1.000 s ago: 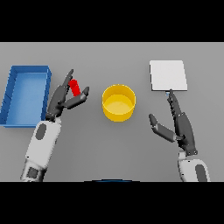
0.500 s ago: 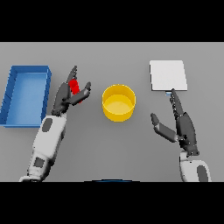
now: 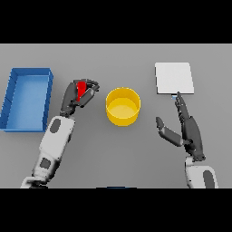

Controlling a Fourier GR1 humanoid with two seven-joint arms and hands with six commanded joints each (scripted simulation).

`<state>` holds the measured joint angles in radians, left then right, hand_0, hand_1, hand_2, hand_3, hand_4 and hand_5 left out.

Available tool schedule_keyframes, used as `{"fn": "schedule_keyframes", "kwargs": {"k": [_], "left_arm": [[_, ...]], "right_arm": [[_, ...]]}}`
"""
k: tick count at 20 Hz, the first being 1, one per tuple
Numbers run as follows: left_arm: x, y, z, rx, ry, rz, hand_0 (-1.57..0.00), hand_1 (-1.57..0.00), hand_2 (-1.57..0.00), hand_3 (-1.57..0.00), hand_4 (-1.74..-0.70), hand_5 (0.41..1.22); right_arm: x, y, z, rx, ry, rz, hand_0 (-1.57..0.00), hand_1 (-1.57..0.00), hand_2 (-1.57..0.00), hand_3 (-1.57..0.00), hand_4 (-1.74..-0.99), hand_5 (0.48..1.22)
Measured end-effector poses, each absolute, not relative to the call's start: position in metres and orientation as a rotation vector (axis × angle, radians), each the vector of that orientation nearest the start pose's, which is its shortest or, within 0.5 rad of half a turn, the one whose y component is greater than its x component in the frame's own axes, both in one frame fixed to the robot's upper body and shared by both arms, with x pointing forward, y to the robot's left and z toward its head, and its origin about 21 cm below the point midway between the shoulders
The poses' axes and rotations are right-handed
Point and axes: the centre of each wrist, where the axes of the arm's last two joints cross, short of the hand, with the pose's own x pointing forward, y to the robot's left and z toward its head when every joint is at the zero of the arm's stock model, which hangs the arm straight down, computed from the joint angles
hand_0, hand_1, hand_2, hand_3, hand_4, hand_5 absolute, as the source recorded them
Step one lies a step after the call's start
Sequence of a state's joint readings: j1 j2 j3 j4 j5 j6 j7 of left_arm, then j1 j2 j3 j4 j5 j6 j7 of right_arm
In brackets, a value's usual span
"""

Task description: Pick up the red beaker and tilt it to pour out 1 green nut into yellow bowl. Pick up the yellow bowl and place it on the metallic measuring scale.

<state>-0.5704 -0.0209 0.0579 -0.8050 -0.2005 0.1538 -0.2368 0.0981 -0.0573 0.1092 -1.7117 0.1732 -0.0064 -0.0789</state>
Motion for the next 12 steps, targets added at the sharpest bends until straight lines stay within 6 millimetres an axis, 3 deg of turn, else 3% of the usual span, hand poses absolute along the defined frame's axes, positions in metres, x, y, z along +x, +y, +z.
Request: {"fn": "schedule_keyframes", "kwargs": {"k": [1,5,8,12], "left_arm": [[0.366,0.164,-0.031,0.124,-1.591,-0.266,-1.4,-1.41,-1.42,-1.36,-1.54,1.174],[0.367,0.167,-0.026,0.027,-1.61,-0.189,-1.5,-1.5,-1.51,-1.48,-1.66,1.15],[0.374,0.172,-0.006,-0.018,-1.661,-0.151,-1.54,-1.54,-1.54,-1.53,-1.7,1.135],[0.378,0.175,0.019,-0.019,-1.7,-0.223,-1.56,-1.56,-1.56,-1.55,-1.72,1.13]], "right_arm": [[0.223,-0.223,0.014,-0.119,-1.708,0.235,0.0,0.0,0.0,0.0,-1.255,0.644],[0.222,-0.224,0.012,-0.127,-1.695,0.243,0.0,0.0,0.0,0.0,-1.246,0.644],[0.221,-0.227,0.013,-0.135,-1.715,0.25,0.0,0.0,0.0,0.0,-1.233,0.644],[0.22,-0.222,0.013,-0.142,-1.728,0.256,0.0,0.0,0.0,0.0,-1.219,0.653]]}}
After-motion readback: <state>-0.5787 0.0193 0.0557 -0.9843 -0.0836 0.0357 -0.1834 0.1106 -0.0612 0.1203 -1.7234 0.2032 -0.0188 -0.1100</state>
